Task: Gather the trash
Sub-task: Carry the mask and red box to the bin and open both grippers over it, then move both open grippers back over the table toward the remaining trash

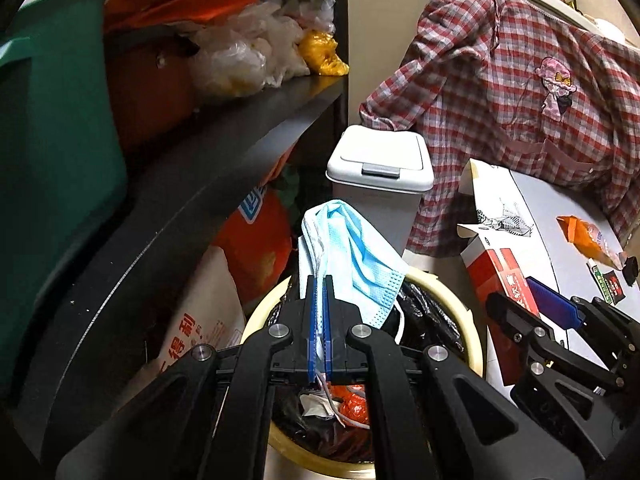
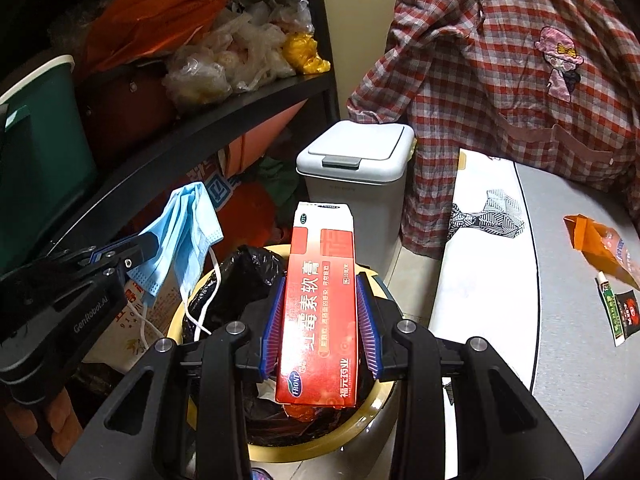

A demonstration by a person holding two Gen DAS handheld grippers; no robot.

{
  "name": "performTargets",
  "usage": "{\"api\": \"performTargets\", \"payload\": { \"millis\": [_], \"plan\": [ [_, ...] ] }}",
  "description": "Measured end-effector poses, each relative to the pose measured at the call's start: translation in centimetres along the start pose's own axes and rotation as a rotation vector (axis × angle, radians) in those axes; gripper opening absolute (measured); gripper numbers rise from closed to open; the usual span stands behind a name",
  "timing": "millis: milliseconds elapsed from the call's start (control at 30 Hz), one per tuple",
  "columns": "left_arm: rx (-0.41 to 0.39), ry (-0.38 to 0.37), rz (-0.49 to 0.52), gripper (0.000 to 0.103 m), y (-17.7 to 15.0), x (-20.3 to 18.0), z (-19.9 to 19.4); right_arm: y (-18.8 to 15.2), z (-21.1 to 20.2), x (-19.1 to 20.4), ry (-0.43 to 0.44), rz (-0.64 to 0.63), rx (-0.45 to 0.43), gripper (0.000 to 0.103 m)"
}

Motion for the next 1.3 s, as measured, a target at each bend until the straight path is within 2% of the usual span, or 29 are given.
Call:
{"api": "performTargets", "payload": {
  "millis": [67, 100, 133, 200, 267, 333, 500, 767, 1033, 1300],
  "plan": [
    [0.009, 0.016, -0.004, 0.007, -0.1, 0.2, 0.3, 0.0, 0.4, 0.0, 0.007, 0.009, 0.013, 0.039],
    [0.013, 0.025, -0.005, 0.022, -0.2, 0.3, 0.4, 0.0, 0.6, 0.1, 0.013, 0.015, 0.020, 0.047],
    [0.016, 0.038, -0.004, 0.049, -0.2, 0.4, 0.5, 0.1, 0.7, 0.1, 0.013, 0.017, 0.022, 0.050],
    [0.000, 0.068, -0.002, 0.069, -0.1, 0.6, 0.3, 0.3, 0.6, 0.2, 0.002, 0.012, 0.012, 0.055],
    [-0.015, 0.077, 0.010, 0.071, 0.1, 0.7, 0.0, 0.3, 0.5, 0.1, -0.002, 0.010, 0.007, 0.057],
    [-0.014, 0.081, 0.008, 0.080, 0.1, 0.7, 0.0, 0.2, 0.4, -0.2, -0.013, 0.015, 0.012, 0.058],
    [-0.030, 0.070, 0.015, 0.085, 0.5, 0.2, -0.4, 0.2, -0.4, -1.3, -0.032, 0.039, 0.022, 0.061],
    [-0.076, 0.009, 0.048, 0.086, 0.6, -1.8, -3.1, 0.8, -4.2, -2.7, -0.034, 0.051, -0.008, 0.068],
    [-0.121, -0.028, 0.038, 0.087, 1.0, -3.7, -6.3, 0.8, -8.5, -3.8, -0.037, 0.043, -0.040, 0.068],
    [-0.137, -0.047, 0.016, 0.087, 1.3, -5.5, -8.3, 0.9, -12.3, -5.7, -0.079, 0.045, -0.082, 0.068]
  ]
}}
Point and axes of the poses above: each gripper's, at about its wrist camera, not at the fingertips, and z roughly the way its jaws point, x to its left, y to its top, the point moved 3 cm from there along z, roughly the way its jaws point, and after that the axes turned 12 degrees about -x, right-handed, at the moved point
